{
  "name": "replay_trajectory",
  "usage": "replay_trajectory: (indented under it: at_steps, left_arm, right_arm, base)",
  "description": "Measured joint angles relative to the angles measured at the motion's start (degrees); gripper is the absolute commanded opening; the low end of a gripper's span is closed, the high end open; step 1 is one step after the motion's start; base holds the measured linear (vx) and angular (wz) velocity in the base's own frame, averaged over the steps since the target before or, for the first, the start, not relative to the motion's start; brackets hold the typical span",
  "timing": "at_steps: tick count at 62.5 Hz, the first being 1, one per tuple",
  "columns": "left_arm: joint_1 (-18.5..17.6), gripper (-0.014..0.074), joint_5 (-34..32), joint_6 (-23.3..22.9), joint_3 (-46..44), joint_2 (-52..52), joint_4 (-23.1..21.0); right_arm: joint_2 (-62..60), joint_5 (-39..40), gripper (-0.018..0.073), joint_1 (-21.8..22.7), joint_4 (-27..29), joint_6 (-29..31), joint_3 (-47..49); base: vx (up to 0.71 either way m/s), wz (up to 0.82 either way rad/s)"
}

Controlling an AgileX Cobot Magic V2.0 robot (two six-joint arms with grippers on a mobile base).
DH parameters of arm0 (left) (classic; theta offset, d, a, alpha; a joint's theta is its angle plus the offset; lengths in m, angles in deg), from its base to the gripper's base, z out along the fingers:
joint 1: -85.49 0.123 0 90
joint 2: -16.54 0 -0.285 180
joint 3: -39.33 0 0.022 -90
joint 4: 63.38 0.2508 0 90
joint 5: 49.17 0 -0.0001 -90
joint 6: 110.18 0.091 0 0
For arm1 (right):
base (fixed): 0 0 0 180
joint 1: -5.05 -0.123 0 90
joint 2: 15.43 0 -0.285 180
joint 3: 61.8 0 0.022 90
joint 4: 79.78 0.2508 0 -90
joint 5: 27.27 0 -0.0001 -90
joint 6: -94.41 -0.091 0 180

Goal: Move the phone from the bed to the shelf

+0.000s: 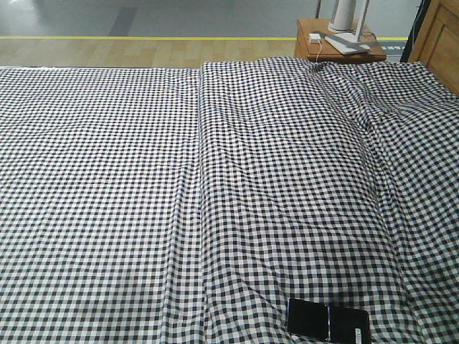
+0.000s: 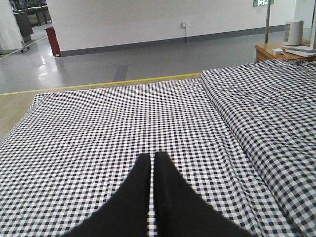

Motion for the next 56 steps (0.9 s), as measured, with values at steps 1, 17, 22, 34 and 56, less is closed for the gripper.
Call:
replay_trajectory:
  at_steps: [1, 17, 22, 34, 56]
  left_arm:
    - [0.0, 0.0001, 0.0, 0.0, 0.0, 0.0, 0.0]
    - [0.0, 0.0001, 0.0, 0.0, 0.0, 0.0, 0.0]
    - [0.0, 0.0001, 0.0, 0.0, 0.0, 0.0, 0.0]
    - [0.0, 0.0001, 0.0, 0.0, 0.0, 0.0, 0.0]
    - [0.0, 0.0001, 0.0, 0.0, 0.0, 0.0, 0.0]
  right_arm:
    - [0.0, 0.0, -0.0005, 0.0, 0.0, 0.0, 0.0]
    - [0.0, 0.0, -0.0005, 0.0, 0.0, 0.0, 0.0]
    - [0.0, 0.0, -0.0005, 0.0, 0.0, 0.0, 0.0]
    - [0.0, 0.0, -0.0005, 0.0, 0.0, 0.0, 0.0]
    - [0.0, 0.0, -0.0005, 0.0, 0.0, 0.0, 0.0]
  base:
    - [0.00, 0.00]
    - [0.00, 0.00]
    - [0.00, 0.00]
    - [0.00, 0.00]
    - [0.00, 0.00]
